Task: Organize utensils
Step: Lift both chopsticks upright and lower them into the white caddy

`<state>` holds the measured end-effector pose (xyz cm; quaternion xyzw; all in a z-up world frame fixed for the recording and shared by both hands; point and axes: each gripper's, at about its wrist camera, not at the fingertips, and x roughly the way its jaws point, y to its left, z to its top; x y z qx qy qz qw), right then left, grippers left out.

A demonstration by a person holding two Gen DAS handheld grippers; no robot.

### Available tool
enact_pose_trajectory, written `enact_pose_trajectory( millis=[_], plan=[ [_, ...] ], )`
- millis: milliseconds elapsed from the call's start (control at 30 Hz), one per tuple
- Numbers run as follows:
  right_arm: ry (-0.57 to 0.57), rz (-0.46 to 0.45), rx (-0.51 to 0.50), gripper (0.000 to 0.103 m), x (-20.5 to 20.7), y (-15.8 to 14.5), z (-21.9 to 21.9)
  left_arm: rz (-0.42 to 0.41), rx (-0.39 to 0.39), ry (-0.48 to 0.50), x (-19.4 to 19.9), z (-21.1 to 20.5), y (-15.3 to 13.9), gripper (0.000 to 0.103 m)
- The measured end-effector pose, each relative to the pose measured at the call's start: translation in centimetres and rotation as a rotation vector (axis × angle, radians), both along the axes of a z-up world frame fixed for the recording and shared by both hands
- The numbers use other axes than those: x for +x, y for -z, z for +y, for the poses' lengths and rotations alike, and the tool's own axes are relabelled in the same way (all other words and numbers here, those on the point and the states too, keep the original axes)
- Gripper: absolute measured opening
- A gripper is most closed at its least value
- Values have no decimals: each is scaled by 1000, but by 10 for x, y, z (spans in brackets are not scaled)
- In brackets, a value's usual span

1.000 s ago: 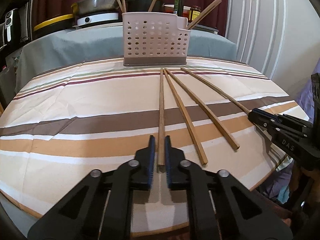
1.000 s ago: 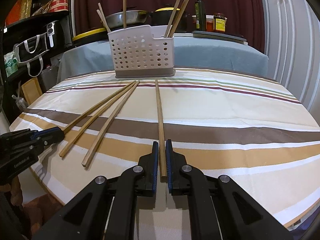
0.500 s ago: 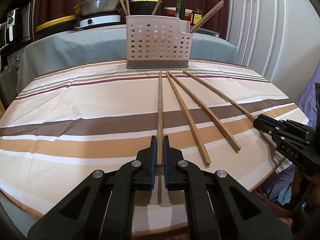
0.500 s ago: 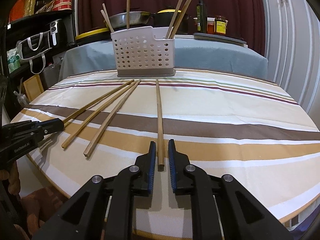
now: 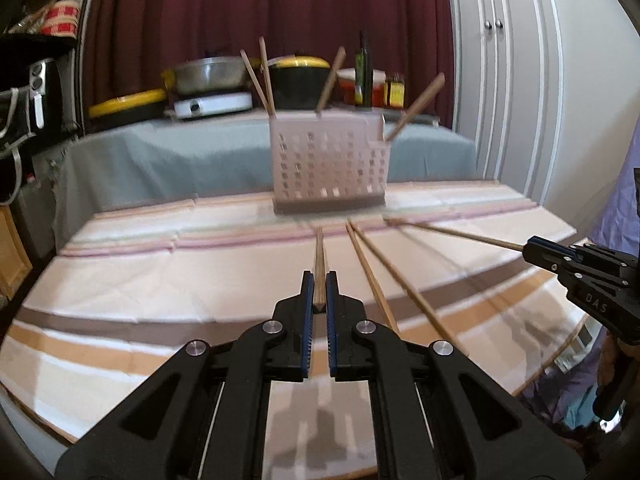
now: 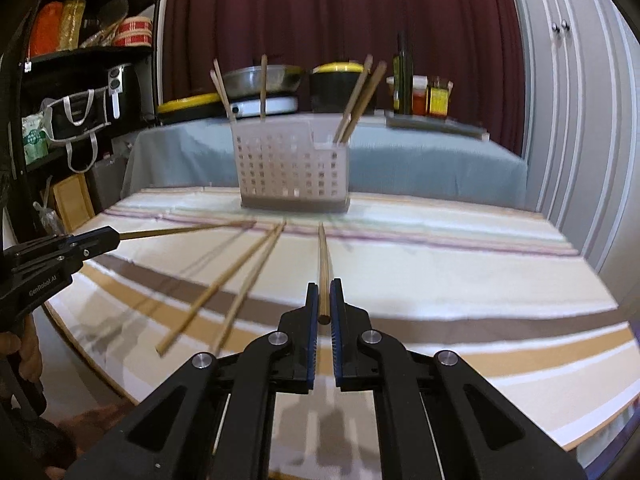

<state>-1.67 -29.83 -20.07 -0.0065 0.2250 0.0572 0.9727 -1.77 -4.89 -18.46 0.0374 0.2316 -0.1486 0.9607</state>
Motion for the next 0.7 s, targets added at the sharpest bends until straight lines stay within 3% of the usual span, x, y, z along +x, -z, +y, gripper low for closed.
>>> enact_pose_trajectory(
  millis=[433,700],
  plan=[
    [-2,-149,-6,7,-6,-68,-4,-135,-48,-60,-10,26,-72,6],
    [-10,-170,6,7,9,-88,-8,-166,-45,-88,0,31,-91,6]
  ],
)
